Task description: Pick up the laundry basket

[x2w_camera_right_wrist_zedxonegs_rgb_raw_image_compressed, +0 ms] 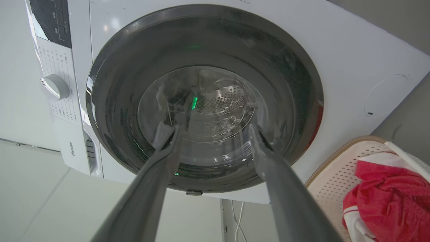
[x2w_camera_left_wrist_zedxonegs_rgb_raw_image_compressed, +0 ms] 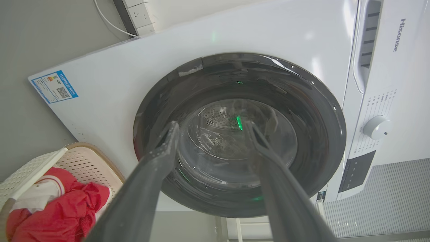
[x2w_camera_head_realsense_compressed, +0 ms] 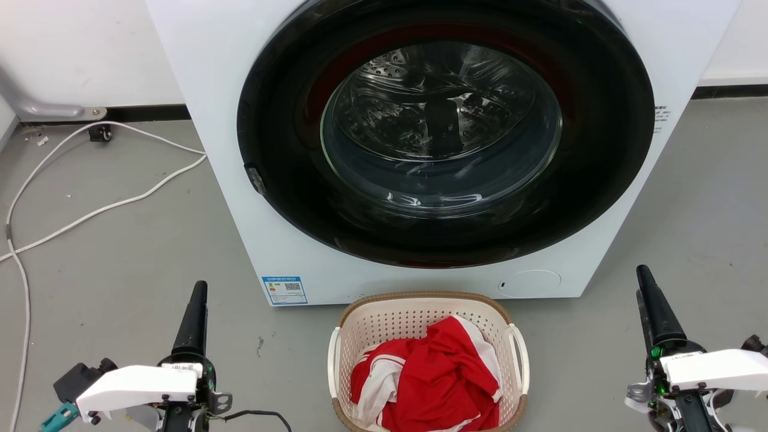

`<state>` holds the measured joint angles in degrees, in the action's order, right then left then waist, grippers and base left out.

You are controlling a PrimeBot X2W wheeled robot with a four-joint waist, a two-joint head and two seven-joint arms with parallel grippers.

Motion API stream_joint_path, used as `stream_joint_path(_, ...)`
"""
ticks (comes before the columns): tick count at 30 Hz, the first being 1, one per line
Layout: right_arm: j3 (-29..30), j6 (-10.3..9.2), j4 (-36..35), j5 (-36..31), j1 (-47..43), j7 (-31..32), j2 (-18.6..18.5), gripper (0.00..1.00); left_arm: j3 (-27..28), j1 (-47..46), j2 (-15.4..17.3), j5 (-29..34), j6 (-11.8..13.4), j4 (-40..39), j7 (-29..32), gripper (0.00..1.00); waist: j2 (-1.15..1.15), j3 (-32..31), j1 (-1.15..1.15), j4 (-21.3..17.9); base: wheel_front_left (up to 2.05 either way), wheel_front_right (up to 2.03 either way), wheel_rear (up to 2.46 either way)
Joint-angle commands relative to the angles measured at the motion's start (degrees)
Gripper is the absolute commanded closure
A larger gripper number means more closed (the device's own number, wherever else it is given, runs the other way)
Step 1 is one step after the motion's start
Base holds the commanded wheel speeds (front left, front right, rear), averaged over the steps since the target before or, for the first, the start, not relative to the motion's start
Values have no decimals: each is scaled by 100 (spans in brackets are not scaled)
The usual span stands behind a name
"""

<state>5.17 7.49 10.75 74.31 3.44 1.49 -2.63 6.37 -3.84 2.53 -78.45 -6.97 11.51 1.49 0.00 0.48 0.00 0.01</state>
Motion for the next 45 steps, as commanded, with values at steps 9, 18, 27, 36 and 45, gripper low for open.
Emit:
stream_joint_path(9, -119, 1, -446, -1370, -36, -238, -15, 0, -92, 7, 24, 1173, 177, -385, -241, 0, 0, 12, 0, -9, 0, 0, 0)
stream_joint_path(18, -208, 1, -606, -2553, -127, -433, -18, 0, -240, 100, 27, 2172, 313, -565, -436, 0, 0, 18, 0, -18, 0, 0, 0)
stream_joint_path(27, -354, 1, -850, -3702, -254, -648, -21, 0, -356, 199, 30, 3166, 392, -728, -650, 0, 0, 20, 0, -4, 0, 0, 0)
stream_joint_path(36, -360, 1, -825, -4495, -339, -808, -23, 0, -431, 309, 33, 3903, 354, -795, -809, 0, 0, 8, 0, -2, 0, 0, 0)
stream_joint_path(45, -416, 1, -905, -5140, -434, -952, -26, 0, -473, 400, 35, 4514, 365, -831, -953, 0, 0, -4, 0, -10, 0, 0, 0)
